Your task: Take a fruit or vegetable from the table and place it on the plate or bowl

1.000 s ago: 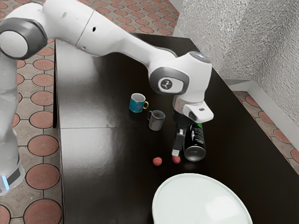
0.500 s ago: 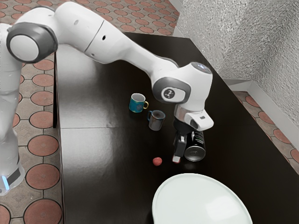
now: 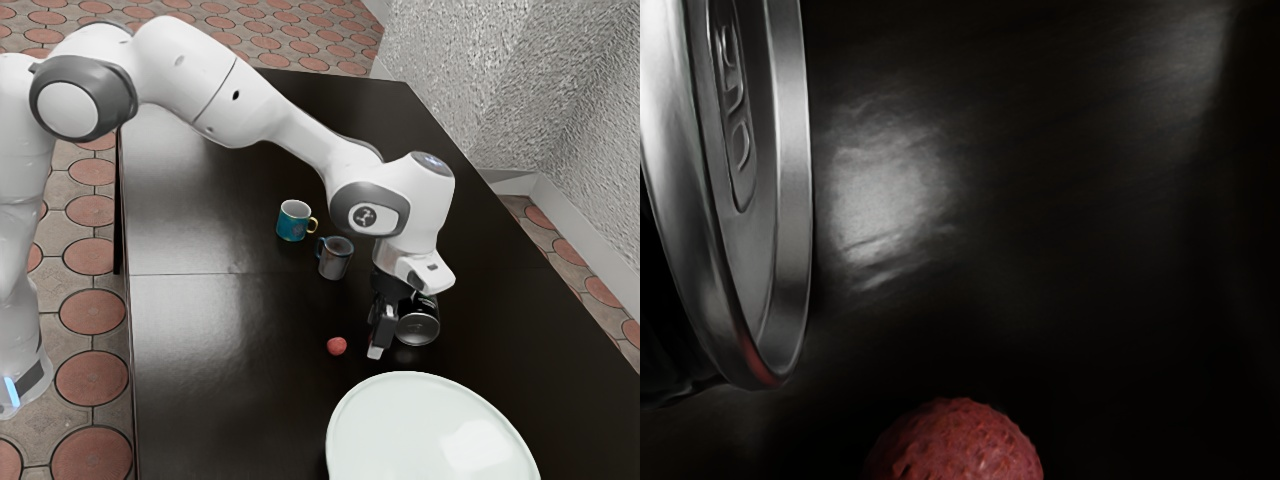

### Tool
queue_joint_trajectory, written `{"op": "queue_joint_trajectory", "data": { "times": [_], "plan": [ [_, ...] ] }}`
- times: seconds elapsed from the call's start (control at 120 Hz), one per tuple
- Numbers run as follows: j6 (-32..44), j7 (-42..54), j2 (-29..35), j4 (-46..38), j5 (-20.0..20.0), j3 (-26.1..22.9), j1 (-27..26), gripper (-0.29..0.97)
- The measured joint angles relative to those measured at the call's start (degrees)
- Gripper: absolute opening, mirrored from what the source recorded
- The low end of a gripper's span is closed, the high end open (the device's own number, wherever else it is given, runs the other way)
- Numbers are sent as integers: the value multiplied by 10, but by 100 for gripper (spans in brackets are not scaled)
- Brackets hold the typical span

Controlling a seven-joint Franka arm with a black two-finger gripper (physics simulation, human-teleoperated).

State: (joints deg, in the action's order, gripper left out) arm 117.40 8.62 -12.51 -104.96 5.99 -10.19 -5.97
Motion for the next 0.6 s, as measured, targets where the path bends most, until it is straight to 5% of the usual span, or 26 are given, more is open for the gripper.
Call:
{"op": "queue_joint_trajectory", "data": {
  "times": [0.1,0.375,0.6],
  "plan": [
    [0,-2,0,0,0,0,0,64],
    [-3,-17,-3,1,-2,0,0,19],
    [-4,-35,-3,4,-2,0,2,15]
  ]
}}
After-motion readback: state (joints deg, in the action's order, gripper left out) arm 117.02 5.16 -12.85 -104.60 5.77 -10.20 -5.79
